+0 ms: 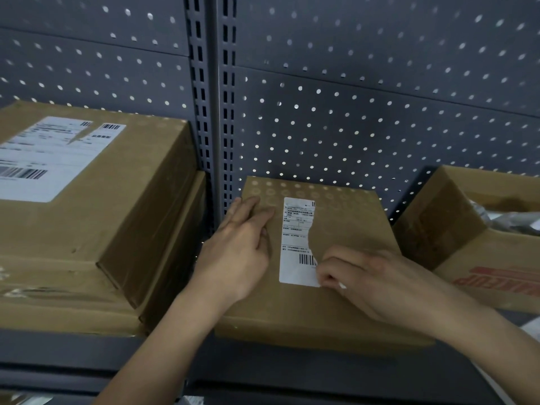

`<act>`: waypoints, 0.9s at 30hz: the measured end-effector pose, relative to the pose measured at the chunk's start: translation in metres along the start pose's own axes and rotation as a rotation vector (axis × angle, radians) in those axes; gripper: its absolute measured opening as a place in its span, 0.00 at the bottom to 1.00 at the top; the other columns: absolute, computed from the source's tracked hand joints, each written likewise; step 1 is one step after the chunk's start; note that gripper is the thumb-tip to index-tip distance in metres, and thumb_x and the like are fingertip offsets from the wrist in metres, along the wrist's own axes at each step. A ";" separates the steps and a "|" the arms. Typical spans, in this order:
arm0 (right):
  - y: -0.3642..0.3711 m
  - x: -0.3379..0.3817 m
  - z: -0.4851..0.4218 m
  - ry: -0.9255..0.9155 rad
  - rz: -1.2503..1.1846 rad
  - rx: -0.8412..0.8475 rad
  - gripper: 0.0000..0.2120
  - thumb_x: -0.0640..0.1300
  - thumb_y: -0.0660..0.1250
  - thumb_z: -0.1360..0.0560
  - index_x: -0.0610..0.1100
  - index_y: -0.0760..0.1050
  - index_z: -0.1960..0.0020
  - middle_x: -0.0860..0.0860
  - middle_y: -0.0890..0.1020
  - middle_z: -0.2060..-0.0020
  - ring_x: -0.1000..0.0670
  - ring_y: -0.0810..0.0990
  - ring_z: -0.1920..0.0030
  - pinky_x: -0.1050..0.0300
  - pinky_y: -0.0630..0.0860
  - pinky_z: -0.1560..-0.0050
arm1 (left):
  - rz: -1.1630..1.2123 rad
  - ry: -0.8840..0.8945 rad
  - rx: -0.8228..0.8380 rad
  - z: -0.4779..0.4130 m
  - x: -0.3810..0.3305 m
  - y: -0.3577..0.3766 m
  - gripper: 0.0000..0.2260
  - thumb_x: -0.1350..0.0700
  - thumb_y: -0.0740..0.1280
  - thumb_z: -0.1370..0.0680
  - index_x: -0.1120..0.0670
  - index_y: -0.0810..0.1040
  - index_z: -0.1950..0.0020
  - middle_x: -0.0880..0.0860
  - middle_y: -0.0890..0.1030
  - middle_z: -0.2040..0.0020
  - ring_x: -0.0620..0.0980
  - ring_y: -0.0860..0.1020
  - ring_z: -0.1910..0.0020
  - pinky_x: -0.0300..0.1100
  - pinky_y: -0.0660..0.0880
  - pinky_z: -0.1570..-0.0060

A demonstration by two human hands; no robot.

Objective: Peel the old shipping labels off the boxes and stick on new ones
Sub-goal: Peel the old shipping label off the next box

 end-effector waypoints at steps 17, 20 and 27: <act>0.000 -0.005 -0.039 0.142 -0.637 -0.010 0.06 0.50 0.66 0.23 0.53 0.80 0.48 0.63 0.75 0.51 0.60 0.78 0.49 0.65 0.73 0.49 | 0.006 -0.004 -0.010 0.000 0.000 0.000 0.21 0.55 0.55 0.17 0.43 0.63 0.24 0.41 0.54 0.21 0.41 0.47 0.22 0.44 0.53 0.26; 0.002 0.000 -0.042 0.084 -0.527 -0.071 0.08 0.49 0.59 0.22 0.52 0.78 0.51 0.63 0.76 0.51 0.62 0.77 0.50 0.62 0.76 0.52 | 0.001 -0.019 -0.009 -0.001 -0.001 0.001 0.21 0.55 0.55 0.17 0.42 0.63 0.24 0.41 0.54 0.21 0.42 0.46 0.22 0.46 0.55 0.26; 0.006 0.007 -0.065 0.073 -0.305 -0.214 0.09 0.49 0.55 0.21 0.52 0.73 0.53 0.59 0.76 0.53 0.52 0.78 0.64 0.51 0.76 0.71 | -0.056 -0.015 0.005 0.000 -0.004 0.002 0.23 0.55 0.54 0.18 0.42 0.59 0.23 0.43 0.52 0.21 0.45 0.45 0.22 0.47 0.55 0.26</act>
Point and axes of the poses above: each hand's wrist, its own z-axis away from the middle knuckle, its own y-axis out of the palm, x = y × z, the point moved 2 cm from there along -z, towards the middle knuckle
